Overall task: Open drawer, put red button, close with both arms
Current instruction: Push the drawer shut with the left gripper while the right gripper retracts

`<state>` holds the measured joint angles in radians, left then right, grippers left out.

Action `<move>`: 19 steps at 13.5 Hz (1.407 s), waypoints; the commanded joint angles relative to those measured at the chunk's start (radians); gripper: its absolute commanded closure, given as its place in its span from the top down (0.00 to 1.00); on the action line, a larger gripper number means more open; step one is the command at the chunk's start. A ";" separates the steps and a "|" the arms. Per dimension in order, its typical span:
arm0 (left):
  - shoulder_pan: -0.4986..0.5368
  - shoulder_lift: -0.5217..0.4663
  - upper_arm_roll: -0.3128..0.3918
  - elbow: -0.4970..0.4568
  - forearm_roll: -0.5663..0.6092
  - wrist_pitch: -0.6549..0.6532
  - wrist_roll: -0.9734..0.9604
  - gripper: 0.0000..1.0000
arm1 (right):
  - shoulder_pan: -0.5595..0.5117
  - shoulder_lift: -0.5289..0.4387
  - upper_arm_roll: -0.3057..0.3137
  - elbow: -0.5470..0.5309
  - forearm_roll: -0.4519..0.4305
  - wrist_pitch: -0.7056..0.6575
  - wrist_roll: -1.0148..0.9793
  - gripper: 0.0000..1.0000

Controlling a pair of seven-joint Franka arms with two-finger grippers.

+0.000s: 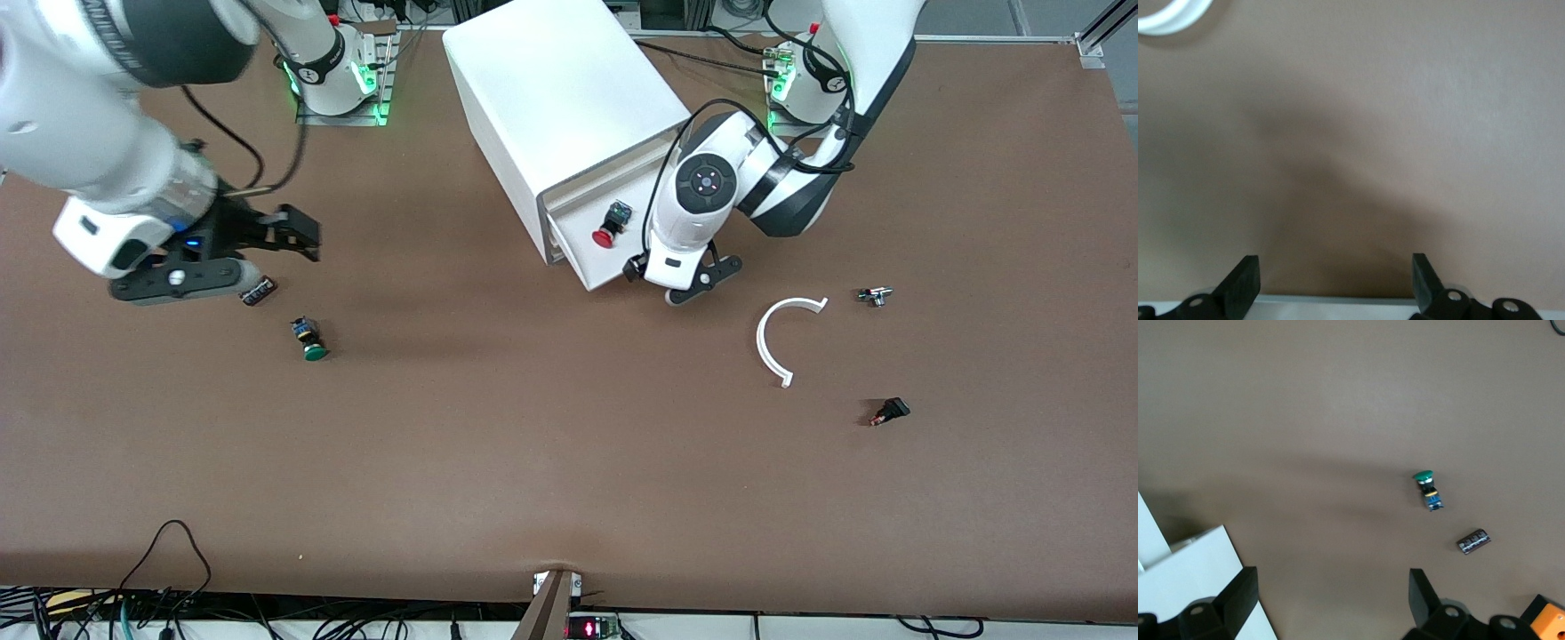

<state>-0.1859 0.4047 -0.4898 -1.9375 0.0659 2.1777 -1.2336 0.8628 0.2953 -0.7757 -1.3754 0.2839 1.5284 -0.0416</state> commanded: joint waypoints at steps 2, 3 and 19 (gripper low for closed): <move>0.003 -0.006 -0.068 -0.014 -0.038 0.011 -0.023 1.00 | -0.270 -0.128 0.227 -0.105 -0.078 0.007 -0.164 1.00; 0.003 -0.007 -0.078 -0.015 -0.038 0.008 -0.024 1.00 | -0.363 -0.158 0.318 -0.135 -0.109 0.010 -0.199 1.00; 0.002 0.055 -0.213 -0.012 -0.095 0.013 -0.038 1.00 | -0.768 -0.344 0.748 -0.361 -0.269 0.184 -0.271 1.00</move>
<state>-0.1832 0.4518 -0.6793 -1.9479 0.0119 2.1857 -1.2799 0.1160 -0.0464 -0.0409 -1.7510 0.0293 1.7124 -0.2903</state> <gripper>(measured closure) 0.000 0.000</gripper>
